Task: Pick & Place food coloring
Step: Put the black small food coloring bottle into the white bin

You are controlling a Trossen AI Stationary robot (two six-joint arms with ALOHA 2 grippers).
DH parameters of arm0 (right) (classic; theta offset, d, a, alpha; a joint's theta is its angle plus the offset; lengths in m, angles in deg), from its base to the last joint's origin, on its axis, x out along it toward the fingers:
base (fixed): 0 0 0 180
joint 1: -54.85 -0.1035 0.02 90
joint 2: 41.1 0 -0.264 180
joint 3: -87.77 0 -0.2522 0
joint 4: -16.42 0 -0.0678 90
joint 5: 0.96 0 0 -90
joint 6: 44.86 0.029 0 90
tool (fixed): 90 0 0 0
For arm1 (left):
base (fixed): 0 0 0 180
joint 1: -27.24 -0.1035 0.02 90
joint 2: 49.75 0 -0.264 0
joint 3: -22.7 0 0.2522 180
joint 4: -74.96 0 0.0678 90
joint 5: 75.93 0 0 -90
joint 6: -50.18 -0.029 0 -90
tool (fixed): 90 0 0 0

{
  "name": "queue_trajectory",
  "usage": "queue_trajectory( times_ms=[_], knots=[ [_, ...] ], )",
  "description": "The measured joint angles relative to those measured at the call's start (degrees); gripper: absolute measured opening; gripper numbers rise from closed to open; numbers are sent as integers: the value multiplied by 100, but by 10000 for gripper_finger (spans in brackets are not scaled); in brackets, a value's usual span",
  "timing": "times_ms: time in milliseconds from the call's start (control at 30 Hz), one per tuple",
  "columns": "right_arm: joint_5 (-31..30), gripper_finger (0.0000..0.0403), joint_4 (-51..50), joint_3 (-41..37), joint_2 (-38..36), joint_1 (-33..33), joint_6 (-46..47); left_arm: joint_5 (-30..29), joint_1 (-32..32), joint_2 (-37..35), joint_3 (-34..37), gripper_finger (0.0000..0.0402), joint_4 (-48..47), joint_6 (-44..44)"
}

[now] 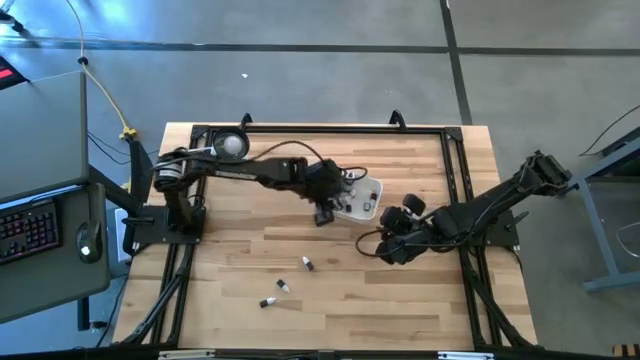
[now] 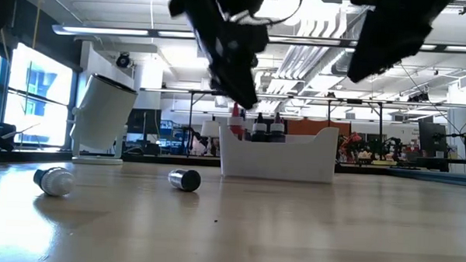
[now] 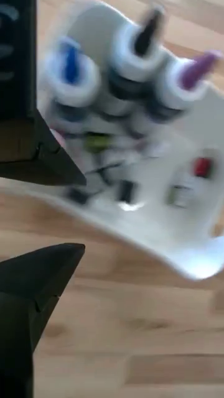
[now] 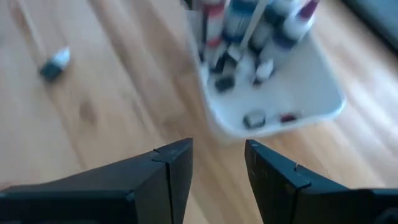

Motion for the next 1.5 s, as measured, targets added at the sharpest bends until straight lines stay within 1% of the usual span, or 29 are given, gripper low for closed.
queue_trajectory(
  times_ms=[100,133,200,267,333,400,433,500,567,633,667,733,767,867,933,1033,1100,1167,1300,1500],
  knots=[
    [-504,139,313,0,0,0,-3,-52,76,-233,-501,152,-1440,32],
    [-633,139,433,0,0,0,-10,-131,128,-351,-582,152,-1715,31],
    [-797,139,685,0,0,28,-218,-325,279,-675,-651,152,-1902,41],
    [-688,139,1039,0,22,99,-567,-595,477,-1070,-543,152,-2287,63],
    [-361,139,1530,0,155,186,-1029,-977,715,-1452,-299,152,-2394,229],
    [69,139,2228,0,446,300,-1741,-1448,997,-1841,87,151,-2576,516],
    [338,139,2614,0,615,358,-2104,-1674,1153,-2057,300,151,-2508,694],
    [998,139,3592,-7,1050,535,-2705,-2176,1455,-2481,850,151,-2447,1213],
    [1875,139,4509,10,1465,702,-3065,-2599,1776,-2821,1463,151,-2174,1736],
    [2539,139,4920,207,1920,847,-3119,-2887,2047,-3105,2065,151,-1872,2203],
    [2676,139,4887,364,2128,889,-3079,-2967,2161,-3219,2332,151,-1726,2399],
    [2753,139,4483,799,2542,959,-3011,-2976,2335,-3401,2745,151,-1390,2746],
    [2808,139,4375,1047,2751,991,-3004,-2972,2408,-3491,2936,151,-1387,2912],
    [3064,139,3987,1738,3358,1021,-2877,-2997,2574,-3496,3228,151,-1203,3338],
    [3176,139,3685,2145,3746,988,-2725,-2998,2681,-3525,3350,151,-1358,3479],
    [2958,139,2954,2690,4221,922,-2405,-3026,2747,-3517,3378,151,-1220,3482],
    [2716,139,2468,2948,4395,892,-2150,-3073,2745,-3519,3397,151,-1260,3484],
    [2507,139,2301,3109,4539,881,-1889,-3092,2742,-3517,3395,151,-1240,3482],
    [2577,139,2366,3103,4669,883,-1719,-3095,2742,-3519,3395,151,-1281,3478],
    [2559,139,2380,3095,4677,877,-1444,-3101,2742,-3517,3395,151,-1279,3474]
  ],
)
